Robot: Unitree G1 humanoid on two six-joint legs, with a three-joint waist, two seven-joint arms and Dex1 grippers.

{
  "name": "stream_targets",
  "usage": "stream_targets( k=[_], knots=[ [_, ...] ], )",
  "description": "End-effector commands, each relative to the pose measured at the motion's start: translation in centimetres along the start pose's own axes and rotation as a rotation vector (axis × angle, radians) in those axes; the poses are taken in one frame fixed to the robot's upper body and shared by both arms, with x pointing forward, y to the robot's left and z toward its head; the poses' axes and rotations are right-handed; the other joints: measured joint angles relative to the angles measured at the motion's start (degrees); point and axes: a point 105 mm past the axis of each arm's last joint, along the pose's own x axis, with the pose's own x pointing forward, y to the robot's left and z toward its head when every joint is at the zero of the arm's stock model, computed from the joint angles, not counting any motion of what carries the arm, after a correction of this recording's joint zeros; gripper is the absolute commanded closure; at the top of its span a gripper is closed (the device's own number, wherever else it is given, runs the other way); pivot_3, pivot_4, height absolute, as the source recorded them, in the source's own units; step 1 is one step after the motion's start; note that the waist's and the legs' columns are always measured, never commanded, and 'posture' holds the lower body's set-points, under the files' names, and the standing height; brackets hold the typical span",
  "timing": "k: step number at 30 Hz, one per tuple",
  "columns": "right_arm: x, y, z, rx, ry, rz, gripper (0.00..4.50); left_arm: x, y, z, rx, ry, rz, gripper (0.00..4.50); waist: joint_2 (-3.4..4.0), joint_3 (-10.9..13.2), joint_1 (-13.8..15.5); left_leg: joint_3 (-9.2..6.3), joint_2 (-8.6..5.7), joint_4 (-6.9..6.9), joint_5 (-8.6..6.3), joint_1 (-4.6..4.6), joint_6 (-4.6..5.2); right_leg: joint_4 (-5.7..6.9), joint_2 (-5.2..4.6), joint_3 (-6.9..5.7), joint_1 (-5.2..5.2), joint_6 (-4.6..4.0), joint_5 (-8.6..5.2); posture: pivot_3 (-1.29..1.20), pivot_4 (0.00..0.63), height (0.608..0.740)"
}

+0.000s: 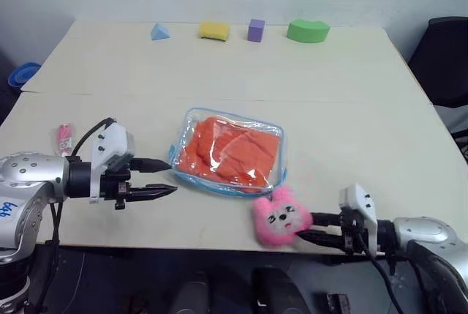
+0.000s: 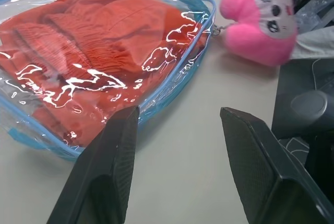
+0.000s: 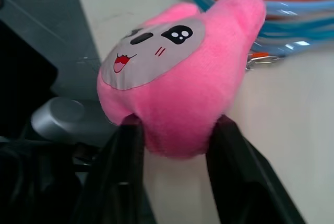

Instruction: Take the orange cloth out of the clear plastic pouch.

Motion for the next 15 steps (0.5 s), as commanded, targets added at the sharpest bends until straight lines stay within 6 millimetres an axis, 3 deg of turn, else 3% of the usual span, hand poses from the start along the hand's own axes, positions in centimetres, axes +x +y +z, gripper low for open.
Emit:
stream_targets(
  k=[1, 3, 5, 8, 12, 15],
  knots=[
    [1.7, 2.0, 1.2, -0.020, -0.040, 0.127, 3.97, 0.3, 0.3, 0.9, 0.048, -0.016, -0.001, 1.88, 0.00, 0.00, 0.01, 0.00, 0.00, 0.00, 0.00, 0.00, 0.00, 0.00, 0.00, 0.00, 0.00, 0.00, 0.00, 0.00, 0.150, 0.740],
    [3.3, 2.5, 1.2, -0.026, -0.042, 0.173, 4.49, 1.0, 0.2, 1.2, 0.058, -0.023, -0.032, 1.88, -0.03, -0.01, -0.05, -0.03, 0.00, 0.00, 0.00, 0.00, 0.00, 0.00, 0.00, -0.03, 0.00, 0.00, 0.00, 0.00, 0.150, 0.740],
    [4.8, 2.2, 1.2, -0.018, -0.049, 0.178, 4.49, 1.9, -0.2, 1.4, 0.066, -0.024, -0.076, 1.88, -0.03, -0.01, -0.08, -0.03, 0.00, -0.02, 0.00, 0.01, -0.01, 0.00, 0.01, -0.02, -0.01, 0.00, 0.00, 0.00, 0.150, 0.740],
    [6.8, 0.2, 0.8, -0.013, -0.028, 0.089, 4.49, 3.1, -0.7, 1.4, 0.084, -0.016, -0.139, 1.88, -0.06, -0.03, -0.11, -0.02, 0.00, -0.04, 0.03, -0.02, -0.08, 0.01, 0.01, -0.01, -0.07, -0.01, 0.00, 0.00, 0.150, 0.740],
    [7.9, -1.5, 0.0, -0.059, 0.035, 0.024, 4.49, 4.6, -0.9, 1.8, 0.100, -0.023, -0.197, 1.88, -0.06, -0.03, -0.04, 0.00, -0.03, 0.01, 0.11, -0.11, -0.22, 0.04, 0.00, -0.01, -0.15, -0.01, 0.00, 0.00, 0.150, 0.740],
    [7.4, -1.4, 0.2, -0.030, 0.030, 0.024, 3.59, 5.5, -1.3, 1.8, 0.115, -0.021, -0.251, 1.88, -0.06, -0.03, -0.02, -0.01, -0.03, 0.01, 0.14, -0.11, -0.27, 0.05, 0.00, -0.02, -0.14, -0.01, 0.00, 0.00, 0.150, 0.740]
  ],
)
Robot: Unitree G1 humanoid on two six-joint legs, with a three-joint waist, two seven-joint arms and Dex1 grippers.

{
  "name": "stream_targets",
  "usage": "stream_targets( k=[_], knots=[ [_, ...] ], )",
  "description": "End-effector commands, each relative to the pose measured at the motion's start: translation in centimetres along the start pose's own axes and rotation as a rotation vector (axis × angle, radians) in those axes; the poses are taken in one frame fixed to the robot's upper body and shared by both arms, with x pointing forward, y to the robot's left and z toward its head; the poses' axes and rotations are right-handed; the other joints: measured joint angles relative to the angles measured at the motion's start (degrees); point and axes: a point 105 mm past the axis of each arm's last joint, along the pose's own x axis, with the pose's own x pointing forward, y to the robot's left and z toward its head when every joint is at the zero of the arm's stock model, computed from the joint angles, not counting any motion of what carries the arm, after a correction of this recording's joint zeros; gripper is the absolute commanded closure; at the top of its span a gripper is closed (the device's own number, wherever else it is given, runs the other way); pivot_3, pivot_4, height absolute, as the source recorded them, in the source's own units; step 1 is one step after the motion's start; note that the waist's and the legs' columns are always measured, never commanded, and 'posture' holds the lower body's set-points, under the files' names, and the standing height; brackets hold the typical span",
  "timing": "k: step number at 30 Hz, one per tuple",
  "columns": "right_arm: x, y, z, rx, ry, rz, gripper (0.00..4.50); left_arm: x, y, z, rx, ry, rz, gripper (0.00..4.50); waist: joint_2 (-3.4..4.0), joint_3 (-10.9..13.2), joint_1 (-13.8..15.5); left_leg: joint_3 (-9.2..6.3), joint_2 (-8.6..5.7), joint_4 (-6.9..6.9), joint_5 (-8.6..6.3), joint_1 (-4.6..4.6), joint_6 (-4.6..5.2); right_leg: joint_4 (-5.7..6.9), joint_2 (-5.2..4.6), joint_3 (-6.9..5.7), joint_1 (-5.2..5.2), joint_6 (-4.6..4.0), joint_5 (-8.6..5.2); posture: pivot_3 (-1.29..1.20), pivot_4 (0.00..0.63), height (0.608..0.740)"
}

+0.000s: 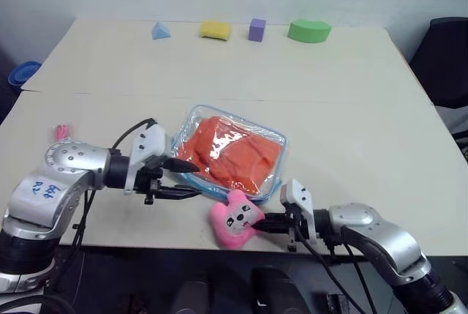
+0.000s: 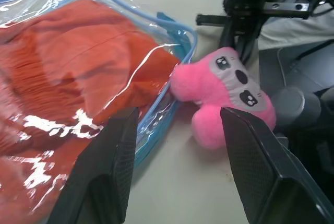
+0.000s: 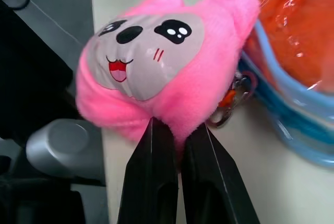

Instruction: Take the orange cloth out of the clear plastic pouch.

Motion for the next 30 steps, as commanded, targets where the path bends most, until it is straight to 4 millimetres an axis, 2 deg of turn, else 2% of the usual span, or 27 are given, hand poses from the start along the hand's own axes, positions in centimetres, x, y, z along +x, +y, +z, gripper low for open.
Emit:
stream_targets(
  k=[1, 5, 13, 16, 18, 21, 24, 27, 30],
  knots=[
    [-0.5, 0.1, -0.4, 0.019, 0.022, -0.017, 3.36, 0.8, -0.3, 0.5, 0.040, -0.008, -0.052, 1.88, 0.00, 0.00, -0.02, 0.00, 0.00, 0.00, 0.00, 0.00, 0.00, 0.00, 0.00, 0.00, 0.00, 0.00, 0.00, 0.00, 0.150, 0.740],
    [-1.5, 0.8, 0.1, -0.083, 0.056, -0.035, 1.96, 2.4, -0.7, 1.2, 0.050, -0.030, -0.138, 1.88, 0.00, 0.00, 0.01, 0.00, 0.00, -0.01, 0.00, -0.01, 0.00, 0.02, 0.01, 0.00, -0.01, 0.00, 0.00, 0.00, 0.150, 0.740],
    [-4.9, 2.5, 2.8, -0.269, 0.108, -0.073, 1.96, 5.3, -2.2, 1.8, 0.139, -0.008, -0.327, 1.88, 0.00, 0.00, 0.10, -0.02, -0.01, 0.18, -0.02, -0.12, 0.03, 0.03, 0.03, -0.02, -0.01, 0.00, 0.00, 0.00, 0.150, 0.740],
    [-6.0, 2.5, 3.9, -0.300, 0.113, -0.094, 1.96, 5.9, -2.5, 0.9, 0.170, 0.035, -0.370, 1.88, 0.00, 0.00, -0.05, -0.01, 0.00, 0.16, -0.02, -0.11, 0.04, 0.03, 0.07, -0.01, -0.02, 0.00, 0.00, 0.00, 0.150, 0.740],
    [-6.8, 2.3, 4.4, -0.356, 0.143, -0.111, 1.96, 6.3, -2.6, -0.4, 0.218, 0.094, -0.380, 1.88, 0.00, 0.00, 0.06, -0.01, 0.01, 0.16, -0.03, -0.11, 0.05, 0.04, 0.07, -0.01, -0.02, 0.00, 0.00, 0.00, 0.150, 0.740],
    [-7.8, 0.9, 5.2, -0.477, 0.197, -0.159, 1.96, 6.7, -2.4, -1.9, 0.276, 0.158, -0.382, 1.88, 0.00, 0.00, 0.08, 0.00, 0.00, 0.22, -0.10, -0.11, 0.17, 0.02, 0.06, -0.01, 0.01, 0.00, 0.00, 0.00, 0.150, 0.740],
    [-8.3, -1.4, 5.9, -0.629, 0.247, -0.214, 1.96, 7.5, -2.3, -1.8, 0.292, 0.136, -0.377, 1.88, 0.00, 0.00, 0.10, 0.01, 0.00, 0.25, -0.13, -0.11, 0.23, 0.02, 0.06, -0.01, 0.00, 0.00, 0.00, 0.00, 0.150, 0.740],
    [-7.9, -3.5, 6.2, -0.806, 0.288, -0.215, 1.96, 8.4, -2.6, -2.3, 0.308, 0.141, -0.390, 1.88, 0.00, 0.00, 0.06, 0.03, 0.00, 0.30, -0.13, -0.11, 0.23, 0.02, 0.06, 0.00, 0.01, 0.00, 0.00, 0.00, 0.150, 0.740],
    [-7.1, -4.3, 6.2, -0.933, 0.300, -0.182, 1.96, 8.7, -2.8, -2.7, 0.319, 0.147, -0.394, 1.88, 0.00, 0.00, 0.07, 0.05, -0.01, 0.31, -0.08, -0.12, 0.14, 0.02, 0.06, 0.00, 0.00, 0.00, 0.00, 0.00, 0.150, 0.740]
  ],
)
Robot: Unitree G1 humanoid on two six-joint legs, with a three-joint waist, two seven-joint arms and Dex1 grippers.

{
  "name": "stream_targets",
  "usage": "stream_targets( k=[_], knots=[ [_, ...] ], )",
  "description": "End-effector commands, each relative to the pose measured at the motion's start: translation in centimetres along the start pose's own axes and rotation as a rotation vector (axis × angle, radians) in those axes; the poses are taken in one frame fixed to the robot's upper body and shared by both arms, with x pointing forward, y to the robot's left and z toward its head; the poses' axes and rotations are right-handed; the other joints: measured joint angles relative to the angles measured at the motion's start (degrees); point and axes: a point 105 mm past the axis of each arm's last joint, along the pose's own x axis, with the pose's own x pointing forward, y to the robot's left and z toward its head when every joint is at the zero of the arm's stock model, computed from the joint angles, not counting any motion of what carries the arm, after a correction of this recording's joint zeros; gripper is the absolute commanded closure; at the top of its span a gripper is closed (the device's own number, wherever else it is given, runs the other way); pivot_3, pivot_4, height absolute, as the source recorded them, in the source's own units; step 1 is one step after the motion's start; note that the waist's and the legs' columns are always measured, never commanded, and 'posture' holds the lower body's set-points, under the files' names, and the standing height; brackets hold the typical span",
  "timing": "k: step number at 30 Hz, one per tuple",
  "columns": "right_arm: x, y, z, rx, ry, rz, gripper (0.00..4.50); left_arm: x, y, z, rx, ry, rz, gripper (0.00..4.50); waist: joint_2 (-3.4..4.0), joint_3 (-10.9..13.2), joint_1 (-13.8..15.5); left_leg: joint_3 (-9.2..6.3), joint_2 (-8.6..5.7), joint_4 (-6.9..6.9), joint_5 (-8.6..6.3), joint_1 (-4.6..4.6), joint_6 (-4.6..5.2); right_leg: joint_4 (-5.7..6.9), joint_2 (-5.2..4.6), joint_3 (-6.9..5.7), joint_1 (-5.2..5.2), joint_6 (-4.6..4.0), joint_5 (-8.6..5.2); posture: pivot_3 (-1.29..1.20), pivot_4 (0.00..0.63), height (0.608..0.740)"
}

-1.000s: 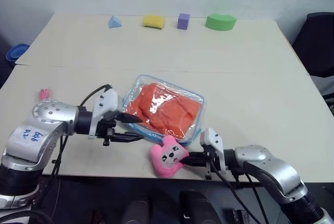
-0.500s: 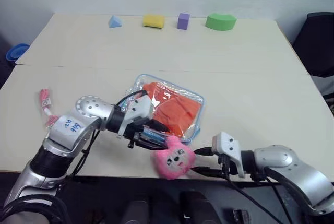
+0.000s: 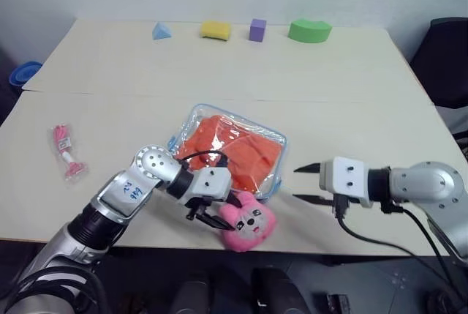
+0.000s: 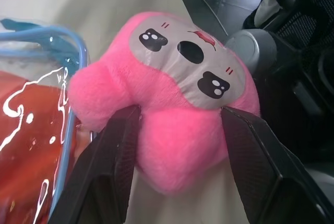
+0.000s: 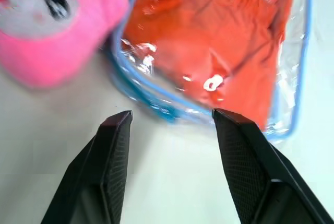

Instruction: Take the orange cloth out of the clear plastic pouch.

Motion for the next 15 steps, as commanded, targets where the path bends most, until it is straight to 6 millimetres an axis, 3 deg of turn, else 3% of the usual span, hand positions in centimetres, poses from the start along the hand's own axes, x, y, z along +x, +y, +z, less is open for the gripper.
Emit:
stream_targets(
  k=[1, 6, 10, 15],
  knots=[
    [1.1, 0.1, 0.1, -0.186, -0.017, 0.037, 1.94, 0.5, -0.3, 0.0, 0.022, -0.002, -0.010, 2.06, 0.00, 0.00, -0.01, 0.01, 0.00, 0.00, 0.01, 0.00, -0.01, 0.00, 0.00, 0.01, -0.01, 0.00, 0.00, 0.00, 0.150, 0.740],
    [2.2, 0.9, -0.4, -0.295, -0.031, 0.097, 1.93, 0.2, -0.8, 0.6, 0.007, -0.036, -0.014, 3.43, 0.00, 0.00, 0.02, 0.01, 0.00, 0.05, 0.01, -0.03, -0.01, 0.01, -0.02, 0.01, 0.00, 0.00, 0.00, 0.00, 0.150, 0.740],
    [3.2, 0.6, 0.4, -0.302, -0.089, 0.065, 1.93, -0.2, -0.9, 0.5, -0.004, -0.034, 0.002, 4.49, 0.00, 0.00, -0.06, 0.01, 0.00, 0.05, 0.01, -0.02, -0.02, 0.04, -0.02, 0.02, -0.01, 0.00, 0.00, 0.00, 0.150, 0.740],
    [5.0, 0.8, 0.9, -0.309, -0.130, 0.069, 1.93, -0.3, -0.7, 0.6, -0.024, -0.031, 0.025, 4.49, 0.00, 0.00, -0.12, -0.01, 0.01, 0.07, 0.02, -0.01, -0.03, 0.08, -0.01, 0.01, -0.01, 0.00, 0.00, 0.00, 0.150, 0.740]
  ],
)
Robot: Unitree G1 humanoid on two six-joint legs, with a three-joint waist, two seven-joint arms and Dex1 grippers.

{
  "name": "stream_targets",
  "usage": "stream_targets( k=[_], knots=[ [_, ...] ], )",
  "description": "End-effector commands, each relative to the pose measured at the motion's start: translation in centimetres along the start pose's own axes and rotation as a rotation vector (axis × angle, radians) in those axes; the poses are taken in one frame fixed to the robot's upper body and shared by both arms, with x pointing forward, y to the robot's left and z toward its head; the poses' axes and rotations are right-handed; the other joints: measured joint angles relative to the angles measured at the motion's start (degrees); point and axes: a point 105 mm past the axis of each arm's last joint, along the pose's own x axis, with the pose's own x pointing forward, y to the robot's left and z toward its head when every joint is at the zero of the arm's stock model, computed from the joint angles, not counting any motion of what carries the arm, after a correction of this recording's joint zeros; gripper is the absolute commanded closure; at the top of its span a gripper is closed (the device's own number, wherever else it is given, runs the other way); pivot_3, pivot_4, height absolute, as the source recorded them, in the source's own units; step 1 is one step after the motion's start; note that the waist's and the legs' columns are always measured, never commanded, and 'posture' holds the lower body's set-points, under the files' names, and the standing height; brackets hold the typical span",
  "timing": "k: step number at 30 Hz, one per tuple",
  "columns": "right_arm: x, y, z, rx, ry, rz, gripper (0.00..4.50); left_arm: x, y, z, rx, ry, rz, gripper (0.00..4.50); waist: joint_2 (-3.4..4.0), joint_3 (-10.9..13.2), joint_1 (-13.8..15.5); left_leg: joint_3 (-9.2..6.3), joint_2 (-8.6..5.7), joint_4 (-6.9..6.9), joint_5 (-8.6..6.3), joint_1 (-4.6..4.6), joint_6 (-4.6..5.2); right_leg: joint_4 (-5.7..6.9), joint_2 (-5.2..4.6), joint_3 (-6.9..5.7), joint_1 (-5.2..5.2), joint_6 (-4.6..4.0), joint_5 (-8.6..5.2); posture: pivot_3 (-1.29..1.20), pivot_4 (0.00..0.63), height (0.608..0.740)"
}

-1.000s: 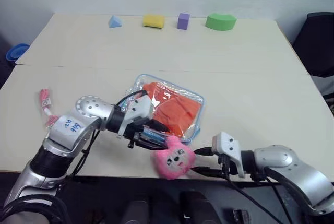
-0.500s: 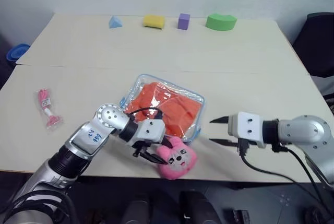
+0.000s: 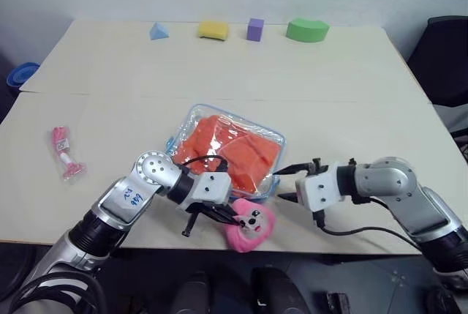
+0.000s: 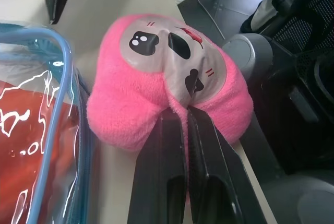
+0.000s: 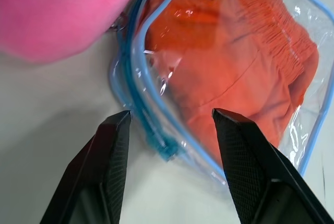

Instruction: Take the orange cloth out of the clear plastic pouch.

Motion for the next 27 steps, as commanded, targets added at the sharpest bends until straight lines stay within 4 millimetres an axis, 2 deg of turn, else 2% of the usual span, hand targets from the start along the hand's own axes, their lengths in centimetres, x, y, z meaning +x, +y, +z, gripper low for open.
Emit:
stream_targets(
  k=[1, 4, 10, 14, 20, 24, 27],
  knots=[
    [1.2, 0.1, 0.6, -0.031, -0.035, 0.001, 1.93, -0.2, -0.1, 0.7, 0.018, -0.005, 0.017, 4.49, 0.00, 0.00, 0.01, 0.00, 0.00, 0.00, 0.00, 0.00, 0.00, 0.00, 0.00, 0.00, 0.00, 0.00, 0.00, 0.00, 0.150, 0.740],
    [1.6, 0.4, 0.3, -0.041, -0.034, 0.016, 2.53, -0.4, 0.0, 0.5, 0.017, 0.003, 0.029, 4.50, 0.00, 0.00, 0.08, 0.02, 0.00, 0.01, 0.00, 0.00, 0.00, 0.00, -0.01, 0.01, 0.00, 0.00, 0.00, 0.00, 0.150, 0.740],
    [0.7, -0.1, -0.3, -0.053, -0.028, 0.012, 4.49, -0.9, 0.2, 0.2, 0.001, 0.002, 0.079, 4.50, 0.00, 0.00, 0.02, 0.01, 0.00, 0.03, 0.00, 0.00, 0.00, 0.02, -0.01, -0.01, -0.01, 0.00, 0.00, 0.00, 0.150, 0.740],
    [-0.5, -0.7, -1.0, -0.059, 0.002, 0.009, 4.49, -2.1, -0.2, -0.7, -0.059, -0.007, 0.135, 4.50, 0.00, 0.00, -0.10, 0.00, 0.01, 0.01, 0.00, 0.00, 0.00, 0.01, -0.01, 0.00, -0.02, 0.00, 0.00, 0.00, 0.150, 0.740],
    [-2.6, -1.4, -2.4, -0.079, 0.065, 0.000, 4.49, -5.6, -1.0, -2.8, -0.183, 0.006, 0.284, 4.50, 0.01, 0.00, -0.06, -0.01, 0.02, 0.00, -0.01, 0.00, 0.01, 0.00, -0.02, -0.01, -0.02, 0.00, 0.00, 0.00, 0.150, 0.740],
    [-4.2, -1.9, -3.3, -0.107, 0.094, -0.016, 4.49, -9.3, -1.7, -4.8, -0.287, 0.031, 0.439, 4.50, 0.03, 0.02, -0.10, -0.01, 0.02, -0.02, -0.01, 0.00, 0.02, -0.01, -0.04, -0.01, -0.03, -0.01, 0.00, 0.00, 0.150, 0.740],
    [-5.4, -1.7, -3.8, -0.123, 0.106, -0.017, 4.49, -13.3, -2.4, -6.6, -0.371, 0.066, 0.581, 4.50, 0.04, 0.02, -0.19, 0.00, 0.02, -0.04, -0.04, 0.00, 0.07, -0.01, -0.04, -0.02, -0.04, -0.02, -0.01, 0.00, 0.150, 0.740]
  ],
)
